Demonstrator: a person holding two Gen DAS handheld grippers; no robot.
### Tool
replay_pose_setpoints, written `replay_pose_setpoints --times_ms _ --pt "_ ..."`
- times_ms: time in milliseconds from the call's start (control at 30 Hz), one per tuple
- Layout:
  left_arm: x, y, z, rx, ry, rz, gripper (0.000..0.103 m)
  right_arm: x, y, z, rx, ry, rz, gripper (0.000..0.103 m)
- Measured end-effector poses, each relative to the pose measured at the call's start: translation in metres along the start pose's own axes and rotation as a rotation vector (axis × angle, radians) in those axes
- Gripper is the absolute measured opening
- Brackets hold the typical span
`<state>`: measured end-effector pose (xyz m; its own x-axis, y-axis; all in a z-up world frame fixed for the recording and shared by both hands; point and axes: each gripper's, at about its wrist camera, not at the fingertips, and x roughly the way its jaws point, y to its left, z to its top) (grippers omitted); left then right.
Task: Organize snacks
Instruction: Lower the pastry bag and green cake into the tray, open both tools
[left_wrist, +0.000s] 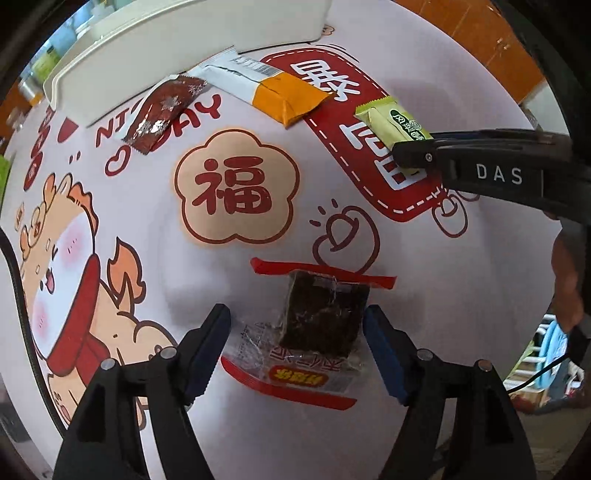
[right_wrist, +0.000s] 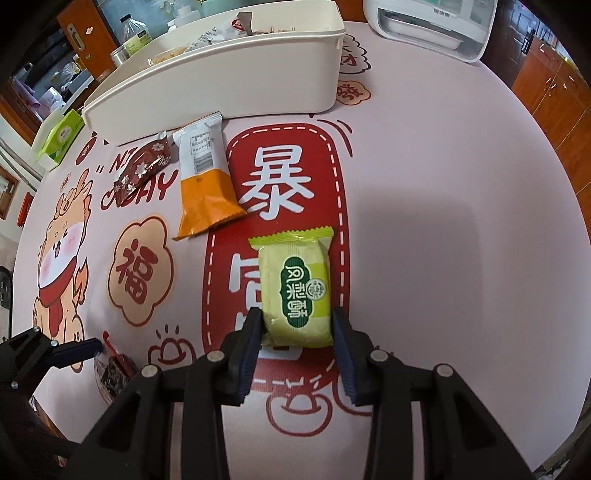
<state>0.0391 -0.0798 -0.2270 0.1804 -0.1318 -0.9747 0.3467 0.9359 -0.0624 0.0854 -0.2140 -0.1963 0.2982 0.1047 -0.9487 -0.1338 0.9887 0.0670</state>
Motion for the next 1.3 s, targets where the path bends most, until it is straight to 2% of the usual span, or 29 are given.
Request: replay_pose_setpoints --times_ms 33,67,100,333,533,633,800,1000,1133,1300 --pt "-0.001 -0.001 0.001 0.001 -0.004 -0.001 0.066 -0.001 -0.001 -0.001 0.002 0.001 0.001 0.038" --pt "-0.003 -0.001 0.001 0.003 -0.011 -0.007 0.058 -0.002 -0.001 -0.002 0.003 0.002 0.001 0.038" --pt "-0.005 0.0 0.002 -0.001 -0.012 -0.017 0.056 -0.002 0.001 -0.002 0.003 0.002 0.0 0.038" --pt "-0.035 0.021 0.008 -0.072 -0.063 -0.029 0.054 -0.007 0.016 -0.003 -0.016 -0.003 0.012 0.037" --pt "-0.09 0.059 0.023 -0.134 -0.181 -0.004 0.054 -0.031 0.032 0.011 -0.068 -0.05 0.032 0.037" --pt "-0.122 0.069 0.05 -0.132 -0.264 0.043 0.054 -0.051 0.039 0.028 -0.102 -0.093 0.049 0.037" --pt "-0.171 0.084 0.101 -0.103 -0.403 0.124 0.055 -0.096 0.047 0.075 -0.144 -0.19 0.074 0.037" --pt "-0.228 0.102 0.166 -0.069 -0.501 0.208 0.055 -0.16 0.053 0.147 -0.198 -0.328 0.047 0.038" --pt "-0.248 0.118 0.207 -0.095 -0.532 0.242 0.056 -0.187 0.062 0.202 -0.215 -0.395 0.012 0.038" --pt "-0.242 0.148 0.258 -0.154 -0.537 0.231 0.059 -0.186 0.067 0.256 -0.194 -0.43 -0.001 0.039"
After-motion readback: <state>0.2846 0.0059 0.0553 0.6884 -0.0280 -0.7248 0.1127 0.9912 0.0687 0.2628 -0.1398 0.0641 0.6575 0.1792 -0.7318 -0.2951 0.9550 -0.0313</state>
